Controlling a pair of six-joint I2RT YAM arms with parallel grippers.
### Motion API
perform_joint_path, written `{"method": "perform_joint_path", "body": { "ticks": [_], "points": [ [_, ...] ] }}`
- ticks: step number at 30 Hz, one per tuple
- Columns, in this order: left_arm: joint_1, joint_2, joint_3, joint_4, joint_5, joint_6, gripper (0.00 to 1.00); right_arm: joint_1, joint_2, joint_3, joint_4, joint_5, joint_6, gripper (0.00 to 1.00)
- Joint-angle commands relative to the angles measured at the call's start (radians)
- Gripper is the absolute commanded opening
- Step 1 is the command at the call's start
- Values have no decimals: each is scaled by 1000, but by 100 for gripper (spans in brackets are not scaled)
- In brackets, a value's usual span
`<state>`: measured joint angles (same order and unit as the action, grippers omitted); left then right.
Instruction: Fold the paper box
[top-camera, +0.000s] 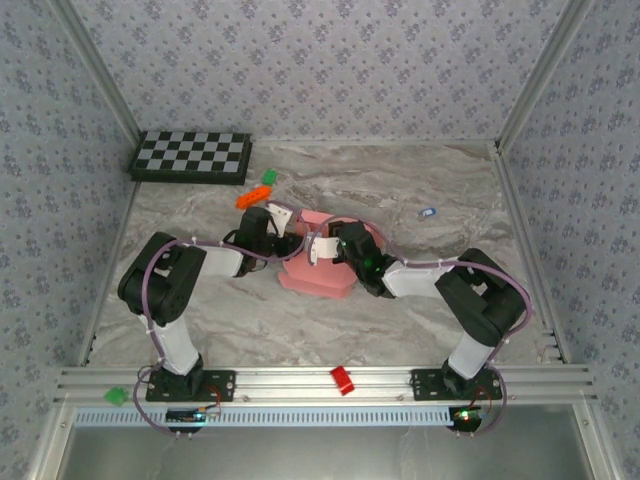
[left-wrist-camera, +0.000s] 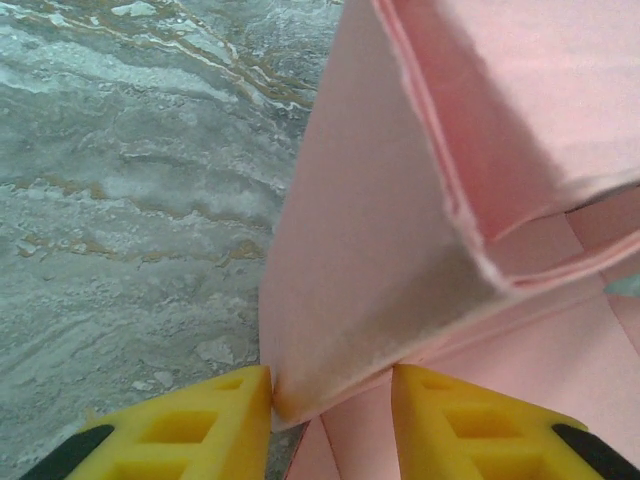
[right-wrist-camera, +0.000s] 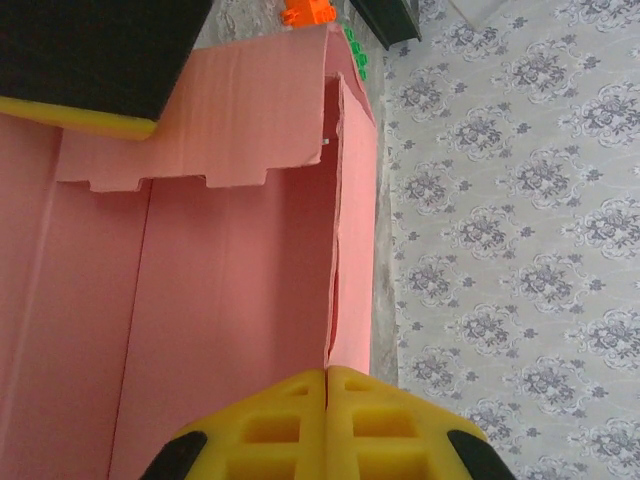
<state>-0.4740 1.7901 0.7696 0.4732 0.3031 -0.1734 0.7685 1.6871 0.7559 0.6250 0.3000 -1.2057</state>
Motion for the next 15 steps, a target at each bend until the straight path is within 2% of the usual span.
{"method": "perform_joint_path", "body": {
  "ticks": [1,5,15],
  "points": [
    [-10,15,34,14,-16,-3,38,9,15,2,-11,1,-3,0],
    [-14,11,39,21,-18,6,40,8,18,10,-14,4,0,0],
    [-15,0,50,47,60,26,41,8,28,44,-55,11,19,0]
  ]
}}
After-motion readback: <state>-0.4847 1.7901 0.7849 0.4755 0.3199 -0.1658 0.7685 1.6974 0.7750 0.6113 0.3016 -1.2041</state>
